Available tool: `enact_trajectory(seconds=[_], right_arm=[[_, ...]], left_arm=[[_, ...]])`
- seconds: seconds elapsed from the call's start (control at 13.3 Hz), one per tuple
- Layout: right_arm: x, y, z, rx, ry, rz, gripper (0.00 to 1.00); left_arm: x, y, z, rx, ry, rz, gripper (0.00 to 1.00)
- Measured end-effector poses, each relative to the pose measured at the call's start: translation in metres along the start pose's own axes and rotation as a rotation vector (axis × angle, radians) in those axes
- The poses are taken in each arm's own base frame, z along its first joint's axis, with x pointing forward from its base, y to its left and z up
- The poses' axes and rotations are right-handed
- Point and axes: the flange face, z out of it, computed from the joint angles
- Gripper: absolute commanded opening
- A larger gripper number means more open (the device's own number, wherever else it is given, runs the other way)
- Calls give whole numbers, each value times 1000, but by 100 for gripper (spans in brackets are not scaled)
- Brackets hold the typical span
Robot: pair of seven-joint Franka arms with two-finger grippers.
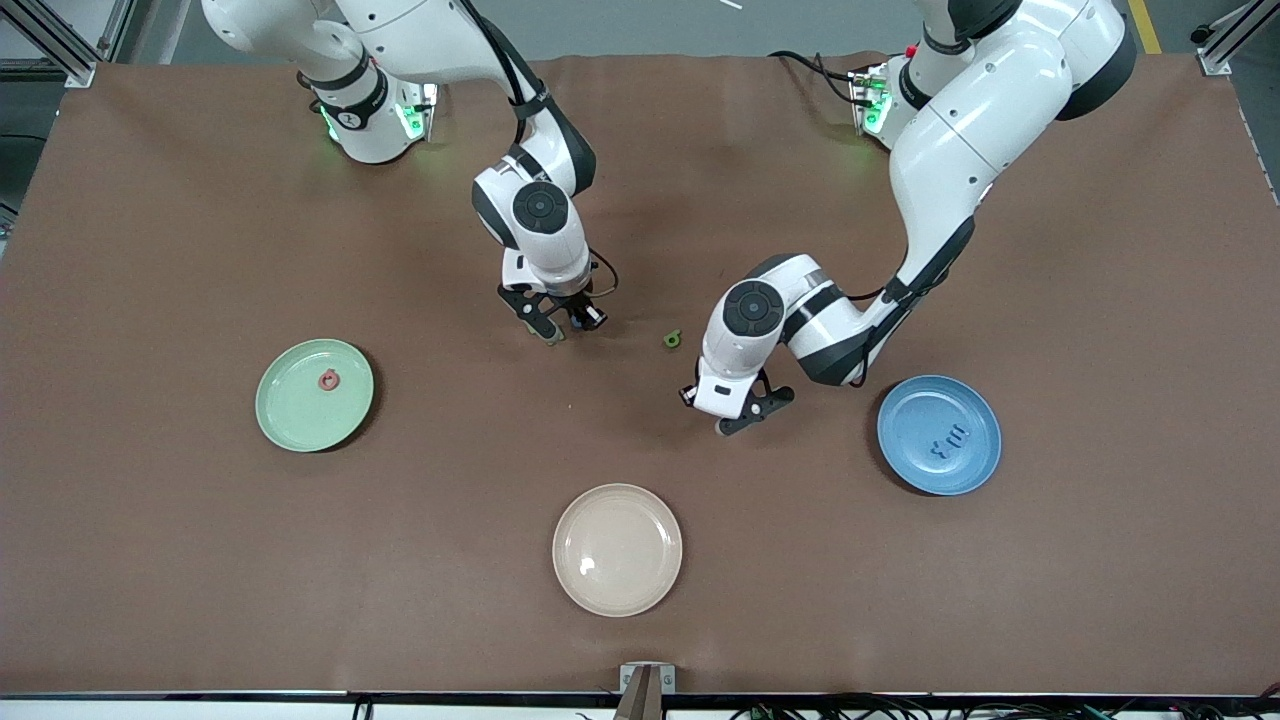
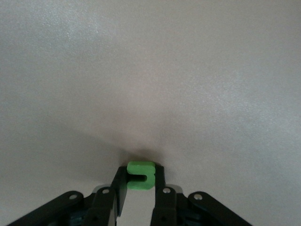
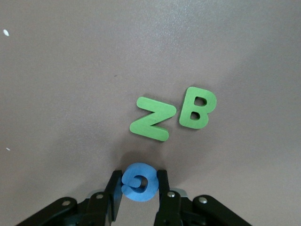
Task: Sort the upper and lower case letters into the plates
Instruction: 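Drop the green letter onto the blue plate while the right gripper moves, then release the blue g onto the green plate with the right gripper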
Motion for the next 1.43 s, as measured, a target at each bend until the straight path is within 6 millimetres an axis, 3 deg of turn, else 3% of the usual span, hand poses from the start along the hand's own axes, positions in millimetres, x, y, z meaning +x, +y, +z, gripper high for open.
enact_trajectory(seconds=[0.15, 0.3, 0.38, 0.53, 0.68, 0.83, 0.98, 1.13, 1.28, 1.36, 1.43], right_arm=[[0, 0, 0, -1, 0, 0, 13], [1, -2, -7, -15, -3, -6, 13], [3, -4, -19, -42, -9, -23, 13], [23, -8, -63, -80, -28, -70, 13], [68, 1, -111, -94, -56, -143, 13], [132, 22, -143, -103, -89, -242, 13], [205, 52, -153, -93, -116, -357, 13], [278, 89, -151, -70, -134, -487, 13], [333, 123, -144, -43, -134, -610, 13], [351, 135, -137, -34, -130, -661, 13], [362, 142, -125, -32, -129, -698, 13]], left_arm=[[8, -3, -3, 14, 5, -11, 1], [26, -7, -20, 28, 27, -28, 0], [39, -11, -34, 40, 45, -38, 0], [68, -28, -68, 79, 84, -36, 0], [93, -53, -94, 117, 110, -5, 0], [116, -83, -105, 134, 109, 31, 0], [140, -117, -109, 139, 84, 53, 1], [168, -161, -106, 152, 51, 66, 2], [186, -197, -95, 168, 20, 58, 8], [189, -206, -91, 174, 10, 49, 22], [190, -212, -88, 178, 3, 43, 55]])
